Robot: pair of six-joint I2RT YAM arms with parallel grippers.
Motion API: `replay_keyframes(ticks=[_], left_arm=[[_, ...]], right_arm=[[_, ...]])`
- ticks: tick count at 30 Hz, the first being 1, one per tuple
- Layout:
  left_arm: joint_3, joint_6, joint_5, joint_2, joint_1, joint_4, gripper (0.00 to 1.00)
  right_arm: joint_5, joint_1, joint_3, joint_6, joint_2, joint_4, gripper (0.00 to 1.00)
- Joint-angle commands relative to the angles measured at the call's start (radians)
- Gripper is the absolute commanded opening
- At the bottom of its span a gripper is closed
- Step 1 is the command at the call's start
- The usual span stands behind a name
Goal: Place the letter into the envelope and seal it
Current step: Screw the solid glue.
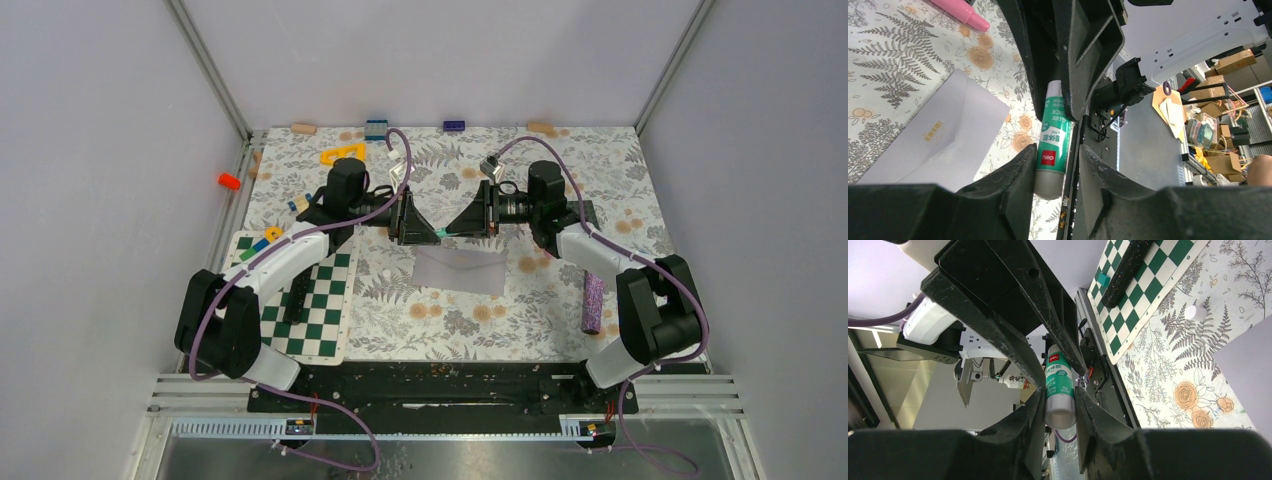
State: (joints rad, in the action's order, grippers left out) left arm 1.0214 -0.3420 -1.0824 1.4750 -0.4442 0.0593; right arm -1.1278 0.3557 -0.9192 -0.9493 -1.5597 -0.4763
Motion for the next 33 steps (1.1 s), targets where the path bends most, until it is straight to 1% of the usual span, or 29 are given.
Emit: replay_keyframes(ticks=[1, 2, 4, 5, 9, 10, 17, 20, 23, 27, 31, 33], left_arm=[[0.051, 0.022, 0.002, -0.004, -0.004, 0.032, 0.33], [0.051, 0.023, 0.004, -0.004, -0.004, 0.031, 0.31], [0.052, 0.023, 0.006, -0.005, -0.004, 0.031, 0.28], [0.051, 0.026, 0.009, -0.008, -0.004, 0.030, 0.25], [0.052, 0.048, 0.026, -0.022, -0.005, 0.012, 0.22], [0.054, 0.057, 0.031, -0.027, -0.005, 0.004, 0.21], [0.052, 0.107, 0.063, -0.058, -0.016, -0.035, 0.16], [0.056, 0.148, 0.081, -0.071, -0.019, -0.058, 0.15], [0.057, 0.200, 0.110, -0.089, -0.028, -0.110, 0.15], [0.071, 0.282, 0.157, -0.107, -0.053, -0.181, 0.14], [0.067, 0.322, 0.190, -0.117, -0.067, -0.197, 0.13], [0.066, 0.329, 0.201, -0.117, -0.070, -0.199, 0.13]], right_arm=[[-0.008, 0.009, -0.039, 0.029, -0.010, 0.009, 0.26], [-0.007, 0.010, -0.039, 0.029, -0.011, 0.011, 0.30], [-0.008, 0.010, -0.040, 0.025, -0.007, 0.013, 0.44], [-0.010, 0.010, -0.042, 0.026, -0.005, 0.014, 0.48], [-0.019, 0.009, -0.054, 0.015, 0.006, 0.021, 0.62], [-0.020, 0.009, -0.056, 0.014, 0.009, 0.025, 0.64], [-0.025, -0.011, -0.062, 0.021, 0.006, 0.071, 0.64], [-0.014, -0.044, -0.070, 0.069, 0.013, 0.159, 0.63], [0.002, -0.067, -0.073, 0.102, 0.027, 0.213, 0.62], [0.011, -0.072, -0.081, 0.122, 0.024, 0.259, 0.57], [-0.005, -0.072, -0.081, 0.116, 0.007, 0.285, 0.50], [-0.012, -0.071, -0.073, 0.099, 0.007, 0.276, 0.50]])
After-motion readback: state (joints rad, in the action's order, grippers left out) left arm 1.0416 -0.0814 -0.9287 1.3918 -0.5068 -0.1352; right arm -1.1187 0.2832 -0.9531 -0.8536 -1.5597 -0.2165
